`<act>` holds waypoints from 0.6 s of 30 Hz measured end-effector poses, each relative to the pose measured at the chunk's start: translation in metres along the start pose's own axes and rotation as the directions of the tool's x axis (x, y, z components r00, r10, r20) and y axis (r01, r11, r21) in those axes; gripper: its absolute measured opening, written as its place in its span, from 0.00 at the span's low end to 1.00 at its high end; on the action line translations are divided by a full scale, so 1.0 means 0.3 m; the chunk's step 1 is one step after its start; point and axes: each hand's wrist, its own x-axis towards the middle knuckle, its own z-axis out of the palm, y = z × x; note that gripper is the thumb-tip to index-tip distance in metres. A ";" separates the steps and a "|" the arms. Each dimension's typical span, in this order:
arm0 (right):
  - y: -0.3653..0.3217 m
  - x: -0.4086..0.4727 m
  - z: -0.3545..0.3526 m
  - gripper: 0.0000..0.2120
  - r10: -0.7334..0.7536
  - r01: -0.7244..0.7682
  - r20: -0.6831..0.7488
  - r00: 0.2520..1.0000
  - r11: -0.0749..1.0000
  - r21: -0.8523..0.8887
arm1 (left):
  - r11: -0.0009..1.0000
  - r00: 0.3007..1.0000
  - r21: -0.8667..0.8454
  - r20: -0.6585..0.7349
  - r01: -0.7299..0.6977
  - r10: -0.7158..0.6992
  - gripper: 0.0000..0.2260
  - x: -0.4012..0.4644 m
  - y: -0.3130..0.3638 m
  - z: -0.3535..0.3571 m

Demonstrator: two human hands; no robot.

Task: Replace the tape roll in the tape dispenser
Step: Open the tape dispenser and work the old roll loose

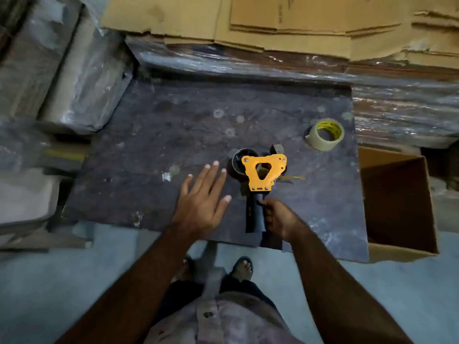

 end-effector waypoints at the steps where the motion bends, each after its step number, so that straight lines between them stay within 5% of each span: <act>1: -0.001 0.010 0.015 0.14 0.010 -0.012 0.042 0.999 0.998 0.055 | 1.000 1.000 0.010 0.021 0.007 -0.007 0.28 0.004 0.003 -0.004; 5: -0.049 0.016 0.051 0.12 0.013 -0.038 0.103 0.995 0.969 0.242 | 0.999 0.999 0.047 0.021 -0.026 0.025 0.28 0.022 0.000 0.005; 18: -0.145 -0.132 0.142 0.11 -0.087 0.079 0.019 0.996 0.960 0.268 | 0.995 0.995 -0.097 0.100 0.023 -0.013 0.30 0.080 -0.078 -0.057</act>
